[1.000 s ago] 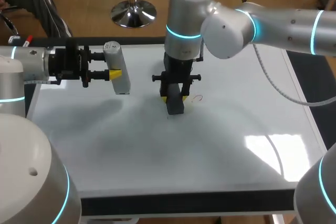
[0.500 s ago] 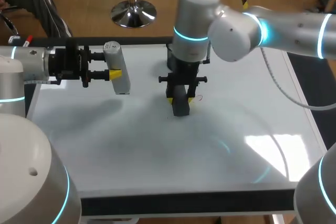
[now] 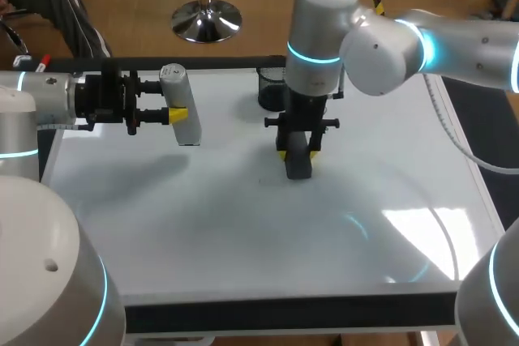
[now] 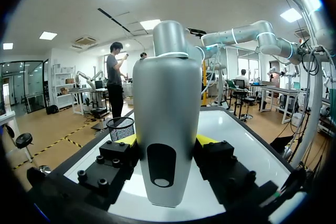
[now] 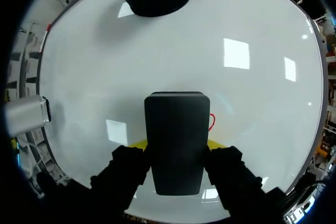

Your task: Pick up the inspection probe, press it on each red-marked spot on the whiteboard one by one, put down the probe, pick up the eraser, and wipe off all the red marks.

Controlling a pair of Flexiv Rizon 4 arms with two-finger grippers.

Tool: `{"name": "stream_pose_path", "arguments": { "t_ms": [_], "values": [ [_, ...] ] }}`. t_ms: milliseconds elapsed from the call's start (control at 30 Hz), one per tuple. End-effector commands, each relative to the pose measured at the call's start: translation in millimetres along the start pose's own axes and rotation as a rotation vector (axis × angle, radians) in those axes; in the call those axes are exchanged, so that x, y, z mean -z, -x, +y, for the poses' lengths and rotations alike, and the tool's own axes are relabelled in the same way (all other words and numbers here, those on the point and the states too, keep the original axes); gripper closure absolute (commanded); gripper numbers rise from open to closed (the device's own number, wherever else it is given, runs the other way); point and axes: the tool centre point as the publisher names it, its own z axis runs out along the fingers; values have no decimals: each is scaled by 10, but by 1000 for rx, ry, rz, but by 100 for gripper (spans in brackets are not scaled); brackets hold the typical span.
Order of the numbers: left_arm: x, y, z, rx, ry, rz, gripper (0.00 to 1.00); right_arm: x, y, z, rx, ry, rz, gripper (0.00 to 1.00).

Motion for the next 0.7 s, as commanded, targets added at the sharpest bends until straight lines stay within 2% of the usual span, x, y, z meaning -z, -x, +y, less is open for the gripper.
{"name": "stream_pose_path", "arguments": {
  "t_ms": [33,500,600,700],
  "values": [
    [2,10,-4,0,-2,2,100,-130,243,-29,-14,2,-15,100],
    [2,10,-4,0,-2,2,100,-129,775,-41,-104,-21,-53,100],
    [2,10,-4,0,-2,2,100,-52,830,-55,-118,-11,-59,100],
    [2,10,-4,0,-2,2,100,89,801,-73,-115,13,-60,100]
  ]
}}
